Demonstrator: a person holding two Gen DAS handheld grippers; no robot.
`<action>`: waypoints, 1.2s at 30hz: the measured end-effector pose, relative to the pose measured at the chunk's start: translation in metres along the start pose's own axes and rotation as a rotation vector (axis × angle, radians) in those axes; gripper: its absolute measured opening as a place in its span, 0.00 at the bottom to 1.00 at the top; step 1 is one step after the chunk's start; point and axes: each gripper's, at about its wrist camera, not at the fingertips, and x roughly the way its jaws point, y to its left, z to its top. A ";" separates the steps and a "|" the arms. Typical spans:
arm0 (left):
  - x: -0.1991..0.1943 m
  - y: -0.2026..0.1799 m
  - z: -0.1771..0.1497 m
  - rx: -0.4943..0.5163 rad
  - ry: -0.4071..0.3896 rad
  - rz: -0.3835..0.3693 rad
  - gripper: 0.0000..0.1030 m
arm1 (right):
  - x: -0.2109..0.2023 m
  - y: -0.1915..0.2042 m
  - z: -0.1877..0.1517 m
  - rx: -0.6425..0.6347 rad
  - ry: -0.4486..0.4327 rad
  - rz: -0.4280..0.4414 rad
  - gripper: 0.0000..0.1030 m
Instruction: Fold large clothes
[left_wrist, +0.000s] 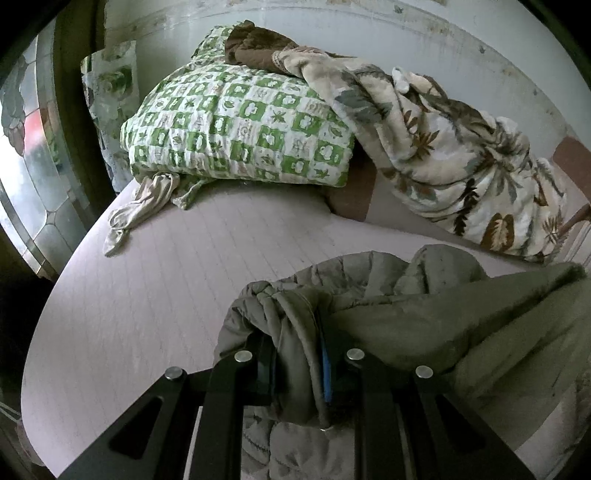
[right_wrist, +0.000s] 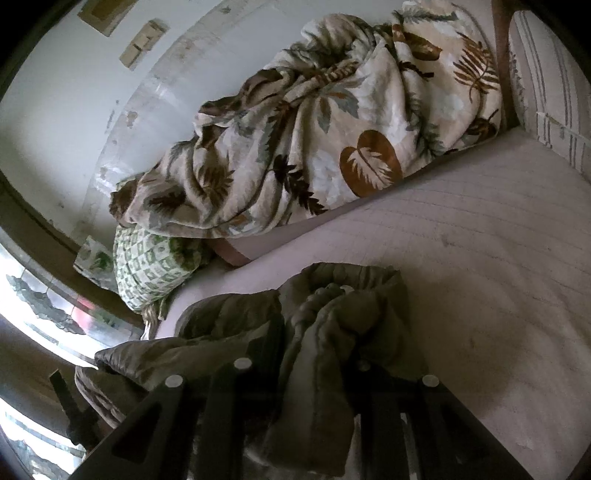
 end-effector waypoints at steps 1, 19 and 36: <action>0.005 -0.001 0.002 0.003 0.002 0.004 0.18 | 0.004 -0.001 0.002 0.003 0.001 -0.005 0.20; 0.100 -0.023 0.001 0.112 0.042 0.126 0.19 | 0.110 -0.025 0.018 0.042 0.083 -0.123 0.20; 0.155 -0.034 0.001 0.166 0.071 0.179 0.20 | 0.175 -0.032 0.027 0.013 0.175 -0.241 0.18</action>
